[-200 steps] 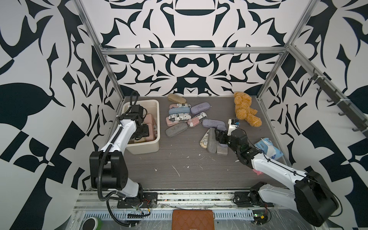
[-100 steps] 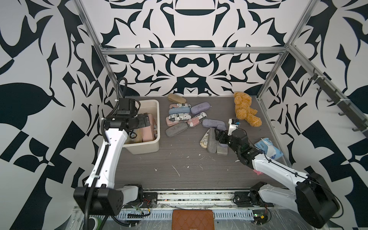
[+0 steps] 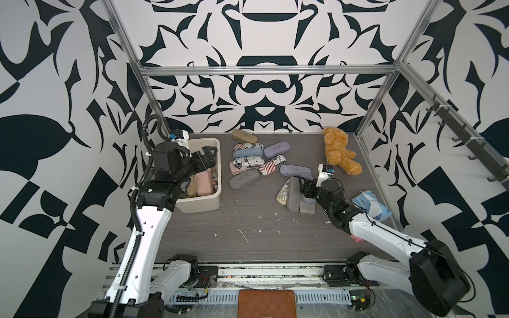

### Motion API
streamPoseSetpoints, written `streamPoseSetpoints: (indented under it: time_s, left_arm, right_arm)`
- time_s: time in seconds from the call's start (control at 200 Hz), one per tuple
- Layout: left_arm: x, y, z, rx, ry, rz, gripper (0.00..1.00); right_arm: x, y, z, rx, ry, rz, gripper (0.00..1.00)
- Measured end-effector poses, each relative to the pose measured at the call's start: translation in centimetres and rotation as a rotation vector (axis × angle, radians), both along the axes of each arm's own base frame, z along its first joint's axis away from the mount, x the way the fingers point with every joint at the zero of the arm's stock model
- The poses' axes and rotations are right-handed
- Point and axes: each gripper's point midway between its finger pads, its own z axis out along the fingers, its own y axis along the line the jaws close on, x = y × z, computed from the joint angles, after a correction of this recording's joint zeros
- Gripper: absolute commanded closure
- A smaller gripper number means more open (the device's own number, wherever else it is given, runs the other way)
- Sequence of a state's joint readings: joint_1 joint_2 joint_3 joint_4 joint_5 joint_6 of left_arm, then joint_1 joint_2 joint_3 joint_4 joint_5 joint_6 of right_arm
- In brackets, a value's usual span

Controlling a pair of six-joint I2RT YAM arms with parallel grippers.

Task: Put the glasses cases into the storage boxes
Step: Adjust the glasses case at the center of the board.

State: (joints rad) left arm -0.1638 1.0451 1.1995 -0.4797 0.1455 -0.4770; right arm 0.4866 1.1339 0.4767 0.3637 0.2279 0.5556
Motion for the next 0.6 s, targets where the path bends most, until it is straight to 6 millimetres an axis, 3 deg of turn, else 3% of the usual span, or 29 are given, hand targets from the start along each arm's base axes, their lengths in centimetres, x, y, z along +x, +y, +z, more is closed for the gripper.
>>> streamPoseSetpoints:
  time_s: [0.18, 0.33, 0.45, 0.6]
  left_arm:
    - [-0.7, -5.9, -0.5, 0.030, -0.008, -0.132, 0.01]
    - [0.1, -8.5, 0.2, 0.047, -0.016, -0.173, 0.01]
    - [-0.1, -11.6, -0.1, 0.115, -0.023, -0.215, 0.00]
    - [-1.1, -15.4, -0.6, 0.195, -0.018, -0.261, 0.07]
  right_arm:
    - [0.0, -1.2, -2.0, -0.023, 0.028, -0.068, 0.32]
    - [0.1, -1.2, -3.4, -0.050, 0.067, -0.066, 0.32]
    - [0.1, -1.2, -3.5, -0.059, 0.069, -0.063, 0.32]
    - [0.3, -1.1, -3.1, -0.064, 0.058, -0.060, 0.32]
